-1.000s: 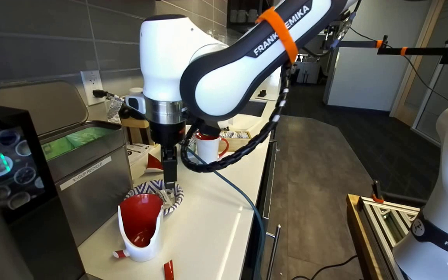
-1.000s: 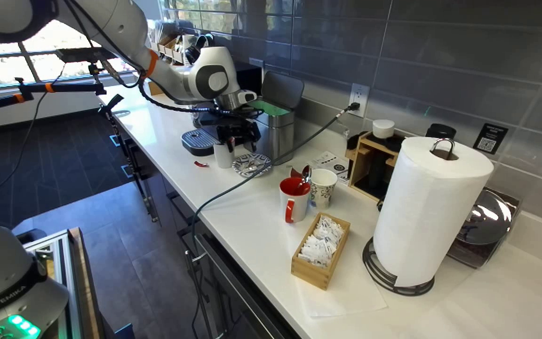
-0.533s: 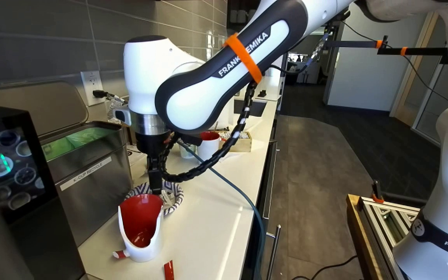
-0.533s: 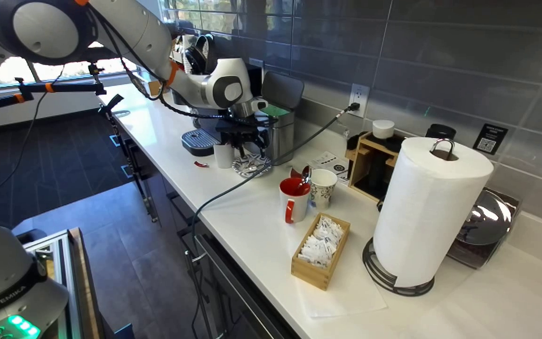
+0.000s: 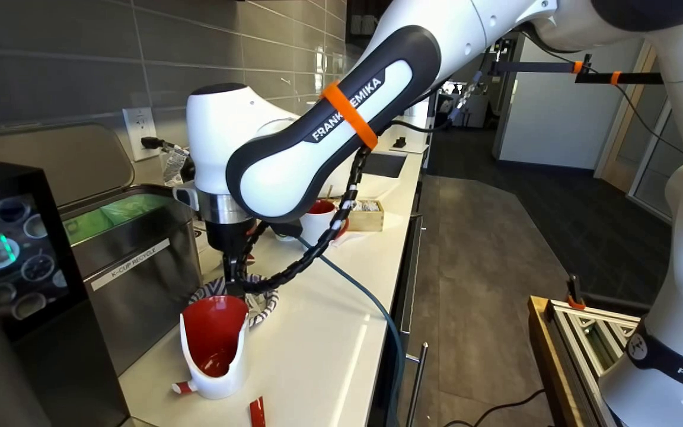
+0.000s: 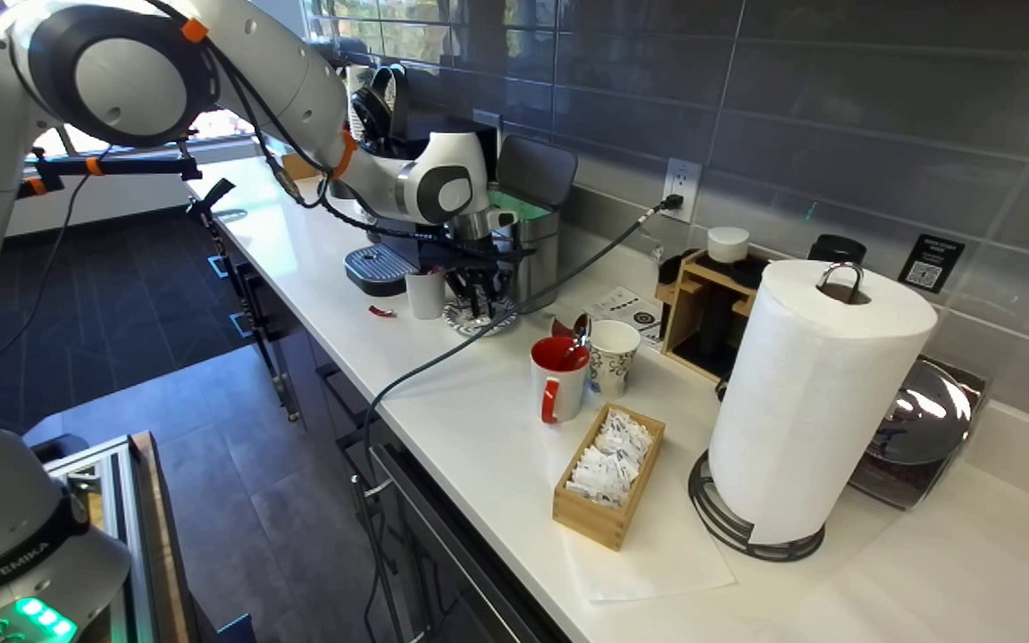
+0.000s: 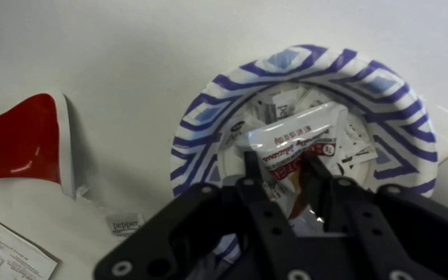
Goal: Remove the object from the bowl
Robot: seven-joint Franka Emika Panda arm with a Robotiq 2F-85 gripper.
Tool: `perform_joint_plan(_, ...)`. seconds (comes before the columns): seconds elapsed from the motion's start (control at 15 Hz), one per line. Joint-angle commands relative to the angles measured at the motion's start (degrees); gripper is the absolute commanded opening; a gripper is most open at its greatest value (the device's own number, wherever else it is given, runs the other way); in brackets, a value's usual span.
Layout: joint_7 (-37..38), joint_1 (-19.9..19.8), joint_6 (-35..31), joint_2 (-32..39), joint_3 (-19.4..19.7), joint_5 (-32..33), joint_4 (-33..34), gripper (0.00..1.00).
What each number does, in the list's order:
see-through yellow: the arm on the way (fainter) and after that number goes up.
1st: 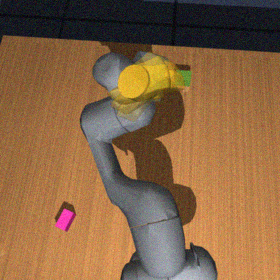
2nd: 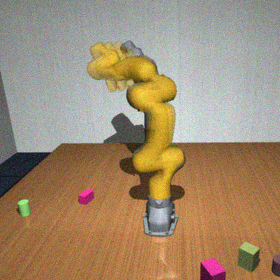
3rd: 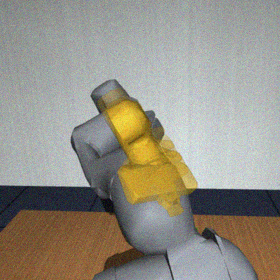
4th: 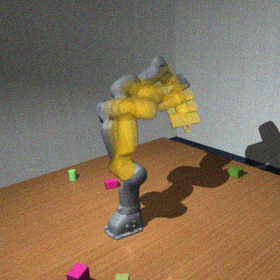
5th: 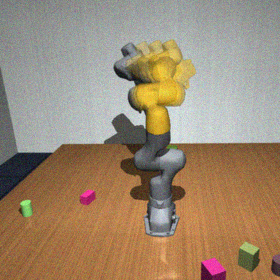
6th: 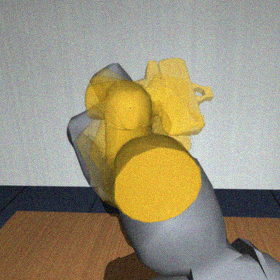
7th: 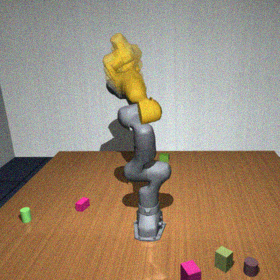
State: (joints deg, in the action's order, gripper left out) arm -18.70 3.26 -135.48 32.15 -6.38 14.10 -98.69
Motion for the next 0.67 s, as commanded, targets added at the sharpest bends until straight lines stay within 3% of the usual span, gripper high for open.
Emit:
perform_joint_plan(0.0,-2.0,0.2,2.0,1.0,-0.8,-2.0,1.7,0.03)
perform_joint_plan(0.6,0.9,0.7,2.6,-9.4,0.1,-1.8,-6.1,0.00)
